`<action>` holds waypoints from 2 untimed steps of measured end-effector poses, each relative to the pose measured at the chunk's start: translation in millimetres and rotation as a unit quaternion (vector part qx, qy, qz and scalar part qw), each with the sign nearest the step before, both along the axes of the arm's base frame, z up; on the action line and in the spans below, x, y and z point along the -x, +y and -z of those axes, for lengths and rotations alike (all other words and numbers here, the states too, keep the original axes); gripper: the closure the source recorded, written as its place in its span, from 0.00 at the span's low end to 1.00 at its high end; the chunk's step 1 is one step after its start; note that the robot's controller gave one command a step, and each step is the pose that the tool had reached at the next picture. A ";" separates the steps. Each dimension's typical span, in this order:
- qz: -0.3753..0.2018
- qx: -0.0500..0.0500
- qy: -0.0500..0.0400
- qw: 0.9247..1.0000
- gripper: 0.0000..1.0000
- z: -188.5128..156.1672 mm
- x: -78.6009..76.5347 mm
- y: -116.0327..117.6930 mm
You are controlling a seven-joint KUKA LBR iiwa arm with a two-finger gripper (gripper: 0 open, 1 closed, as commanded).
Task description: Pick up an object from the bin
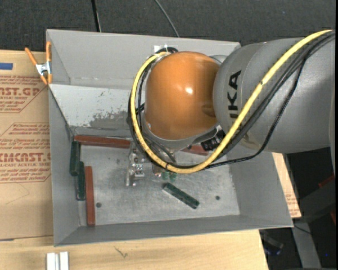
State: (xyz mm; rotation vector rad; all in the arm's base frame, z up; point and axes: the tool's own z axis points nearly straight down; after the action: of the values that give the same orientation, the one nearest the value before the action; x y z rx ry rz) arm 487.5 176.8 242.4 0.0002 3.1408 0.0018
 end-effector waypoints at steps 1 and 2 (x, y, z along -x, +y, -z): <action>0.000 0.000 0.000 1.000 1.00 0.0 0.0 0.0; 0.035 0.000 0.001 0.999 0.00 93.1 -21.4 27.3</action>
Offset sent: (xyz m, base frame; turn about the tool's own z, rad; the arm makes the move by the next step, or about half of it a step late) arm 0.0216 0.0267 -0.0923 0.0704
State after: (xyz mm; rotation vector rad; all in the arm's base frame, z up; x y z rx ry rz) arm 509.0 204.1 149.3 0.1100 3.1402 0.0016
